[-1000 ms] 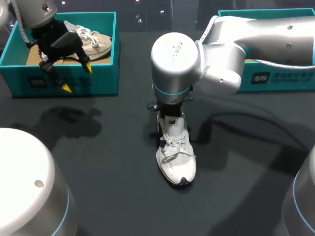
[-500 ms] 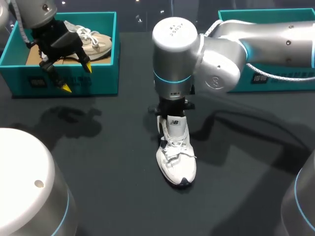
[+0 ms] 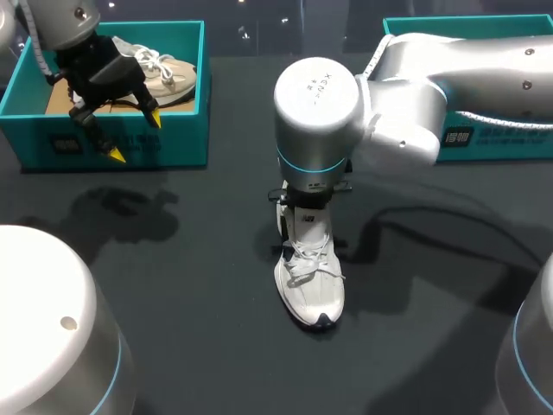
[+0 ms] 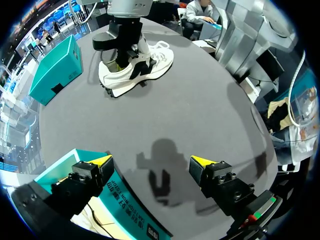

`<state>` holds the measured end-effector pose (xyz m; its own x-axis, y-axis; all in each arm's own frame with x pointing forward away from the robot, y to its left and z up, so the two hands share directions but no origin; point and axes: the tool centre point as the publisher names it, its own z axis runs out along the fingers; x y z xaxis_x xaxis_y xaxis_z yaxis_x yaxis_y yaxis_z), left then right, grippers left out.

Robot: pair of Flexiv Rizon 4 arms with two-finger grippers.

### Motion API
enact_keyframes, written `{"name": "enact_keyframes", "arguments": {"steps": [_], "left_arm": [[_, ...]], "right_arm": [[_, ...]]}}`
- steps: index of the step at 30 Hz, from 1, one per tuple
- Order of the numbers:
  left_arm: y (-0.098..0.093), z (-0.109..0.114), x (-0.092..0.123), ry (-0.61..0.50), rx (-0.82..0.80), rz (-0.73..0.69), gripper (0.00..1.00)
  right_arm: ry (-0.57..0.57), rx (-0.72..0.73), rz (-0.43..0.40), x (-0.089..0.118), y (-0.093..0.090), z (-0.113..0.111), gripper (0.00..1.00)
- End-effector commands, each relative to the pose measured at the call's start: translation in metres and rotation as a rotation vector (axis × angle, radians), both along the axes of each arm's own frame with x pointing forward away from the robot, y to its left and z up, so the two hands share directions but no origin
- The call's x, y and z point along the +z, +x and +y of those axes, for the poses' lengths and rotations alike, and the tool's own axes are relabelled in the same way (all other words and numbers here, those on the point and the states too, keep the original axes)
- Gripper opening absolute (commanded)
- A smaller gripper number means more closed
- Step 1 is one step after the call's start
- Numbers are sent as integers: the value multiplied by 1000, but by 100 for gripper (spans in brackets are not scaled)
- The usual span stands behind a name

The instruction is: Take the shoe out of the shoebox, open the shoe tongue, remove and reinsert the insole, then place the shoe into the shoebox

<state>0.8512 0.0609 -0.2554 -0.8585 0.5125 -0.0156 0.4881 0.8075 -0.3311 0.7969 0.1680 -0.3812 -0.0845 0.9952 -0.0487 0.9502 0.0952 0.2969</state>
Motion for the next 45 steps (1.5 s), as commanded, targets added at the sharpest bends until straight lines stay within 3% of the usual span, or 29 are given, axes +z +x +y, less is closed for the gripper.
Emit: {"name": "enact_keyframes", "arguments": {"steps": [1,16,28,32,34,37,45], "left_arm": [[0,0,0,1,-1,0,100],[0,0,0,1,-1,0,100],[0,0,0,1,-1,0,100],[0,0,0,1,-1,0,100],[0,0,0,1,-1,0,100],[0,0,0,1,-1,0,100],[0,0,0,1,-1,0,100]], "right_arm": [[19,27,-17,5,3,-6,0],[51,116,42,-32,18,21,0],[32,21,222,-70,-48,4,0],[36,-9,259,-75,-61,-1,0],[38,-10,260,-73,-62,-2,0],[27,1,228,-52,-56,-2,0],[5,70,81,-3,-23,0,0]]}}
